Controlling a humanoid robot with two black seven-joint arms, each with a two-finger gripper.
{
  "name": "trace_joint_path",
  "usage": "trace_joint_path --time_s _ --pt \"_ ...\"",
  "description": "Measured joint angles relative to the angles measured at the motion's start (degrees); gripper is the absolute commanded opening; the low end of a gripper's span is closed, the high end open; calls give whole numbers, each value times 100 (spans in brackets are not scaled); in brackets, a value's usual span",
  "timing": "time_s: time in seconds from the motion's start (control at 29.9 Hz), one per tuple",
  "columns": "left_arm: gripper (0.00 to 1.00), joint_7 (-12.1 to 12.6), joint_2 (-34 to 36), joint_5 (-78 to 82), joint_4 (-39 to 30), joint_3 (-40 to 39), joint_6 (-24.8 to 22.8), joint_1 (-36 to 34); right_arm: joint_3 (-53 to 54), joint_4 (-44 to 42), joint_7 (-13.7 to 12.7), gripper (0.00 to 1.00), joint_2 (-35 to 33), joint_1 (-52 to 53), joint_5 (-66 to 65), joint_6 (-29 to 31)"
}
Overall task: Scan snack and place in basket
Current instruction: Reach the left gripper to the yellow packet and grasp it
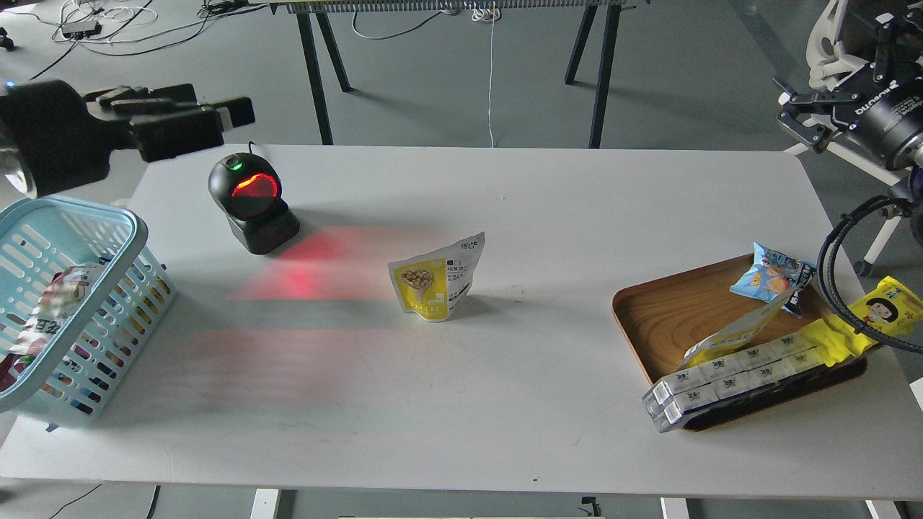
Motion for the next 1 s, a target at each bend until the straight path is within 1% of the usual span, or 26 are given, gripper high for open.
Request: trace_joint_path --time_s 0.13,0.23,0.33,0.47,0.67,0.74,0.8,0.87,0.94,1.0 --pt "100 32 -604 1742 -30 214 132 7 365 -64 9 100 254 -208 -5 24" --pt "100 40 -1081 2675 2 425 137 36 409 -81 11 100 295 -227 -11 26" --pt "100 49 -1640 3266 138 583 136 59 411 -111 12 100 304 -237 -23 27" --pt "100 106 -2288 3664 376 668 113 179 409 -125 12 100 307 -274 -28 27" --pt "98 474 -3125 3787 729 691 -114 279 405 -126 12 100 316 -307 -29 27" --pt "97 548 -3320 3789 891 693 -160 331 405 -126 11 100 319 -308 -29 27" --pt "95 573 -3494 3790 1023 693 -180 383 405 -126 11 100 320 -309 -29 27" --pt "83 583 -3666 3790 1131 693 -194 435 404 -143 11 100 324 -313 -31 27" --pt "68 585 -3773 3790 1226 692 -202 498 404 -171 12 100 348 -316 -32 27" --pt "44 585 -3819 3789 1317 688 -205 544 404 -199 11 100 379 -316 -32 27"
